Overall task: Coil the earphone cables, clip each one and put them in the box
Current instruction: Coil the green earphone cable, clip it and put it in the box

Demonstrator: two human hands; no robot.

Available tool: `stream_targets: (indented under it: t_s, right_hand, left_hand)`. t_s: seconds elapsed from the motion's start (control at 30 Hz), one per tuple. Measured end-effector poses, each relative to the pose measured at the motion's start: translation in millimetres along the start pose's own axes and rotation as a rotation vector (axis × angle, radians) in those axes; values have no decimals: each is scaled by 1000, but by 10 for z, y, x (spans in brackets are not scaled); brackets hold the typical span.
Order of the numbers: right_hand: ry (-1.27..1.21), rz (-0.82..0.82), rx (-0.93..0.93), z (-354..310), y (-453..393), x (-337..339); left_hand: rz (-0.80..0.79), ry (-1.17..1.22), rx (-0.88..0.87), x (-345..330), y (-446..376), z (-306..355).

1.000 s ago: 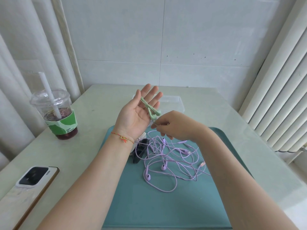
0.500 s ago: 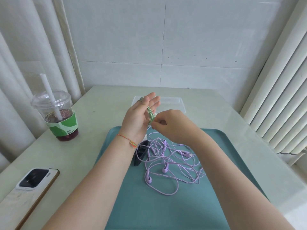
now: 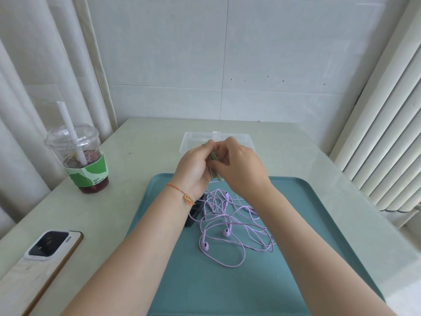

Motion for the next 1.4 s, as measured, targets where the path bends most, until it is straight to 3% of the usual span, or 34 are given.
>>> stream_targets:
  t_s: [0.13,0.5,0.87,1.13,1.4]
  right_hand:
    - [-75,-8,-51,9,2,-45]
    - [143,-120,-30,-81,62,-80]
    - [28,28,44,-63,69,-128]
    - [-32,41,-59,-25,32,-78]
    - [208,-92,-19,96,-13,-37]
  left_hand:
    - [37,126,43,-16,-18,-3]
    - [43,108,92,-35,-43,-82]
    - [61,1,34,-29,-47,-78]
    - [26,52,16,-51,-29,-45]
    - [-36,31,81,-52,-36,-59]
Point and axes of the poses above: each hand's wrist, its own y-axis away from the middle knuckle, its own x-axis out of the back of the hand, z = x × y, the point moved 1 cm from there along -y, towards the middle knuckle, and after that the axes turned 15 degrees about -y, right-handed, at the moved point
